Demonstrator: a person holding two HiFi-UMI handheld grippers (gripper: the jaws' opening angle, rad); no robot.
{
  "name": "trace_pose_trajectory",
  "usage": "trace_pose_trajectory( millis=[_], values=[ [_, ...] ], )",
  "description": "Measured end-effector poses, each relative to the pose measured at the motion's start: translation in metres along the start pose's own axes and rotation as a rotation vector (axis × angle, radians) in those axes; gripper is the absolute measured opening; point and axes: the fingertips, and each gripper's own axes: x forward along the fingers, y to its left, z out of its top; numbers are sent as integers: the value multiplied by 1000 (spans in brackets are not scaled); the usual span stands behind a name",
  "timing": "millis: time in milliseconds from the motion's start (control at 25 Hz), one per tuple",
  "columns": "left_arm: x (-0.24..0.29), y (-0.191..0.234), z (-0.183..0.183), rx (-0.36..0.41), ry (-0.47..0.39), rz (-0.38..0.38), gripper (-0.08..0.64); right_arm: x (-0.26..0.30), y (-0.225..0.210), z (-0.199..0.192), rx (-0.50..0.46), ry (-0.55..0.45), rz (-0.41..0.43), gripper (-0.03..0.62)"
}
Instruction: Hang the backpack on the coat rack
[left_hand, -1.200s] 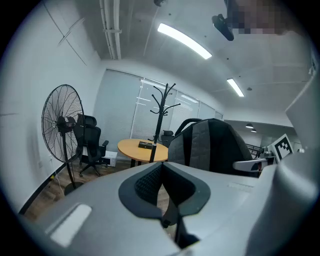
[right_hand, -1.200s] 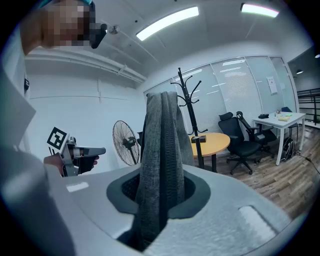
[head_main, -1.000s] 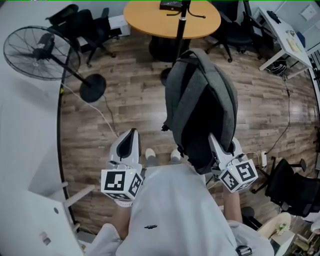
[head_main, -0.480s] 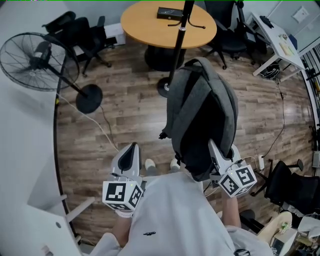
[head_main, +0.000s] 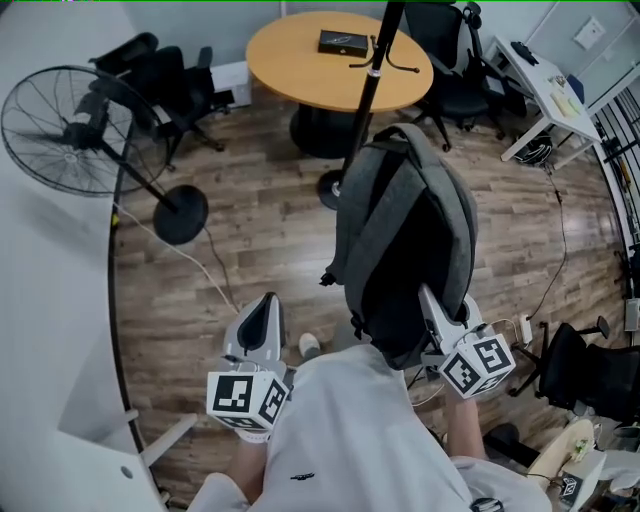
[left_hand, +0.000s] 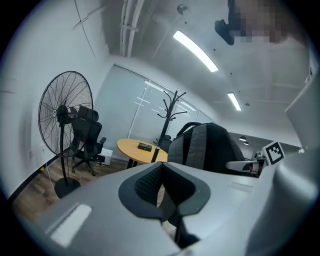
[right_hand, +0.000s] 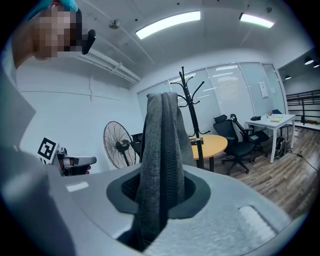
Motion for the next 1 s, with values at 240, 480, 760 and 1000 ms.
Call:
trace_pose_trajectory(
  millis=[240,480,760,1000],
  values=[
    [1,18,-1,-13,15,13,17,17,11,0,20,26,19,87],
    [25,33,4,-6,36,19,17,53,9,3,13,28,45,87],
    [90,44,29,13,46,3,17,107,-17,27,12,34,59,87],
    [150,55,65,35,26,22,17,156,-46,55,10,29,92,87]
  ],
)
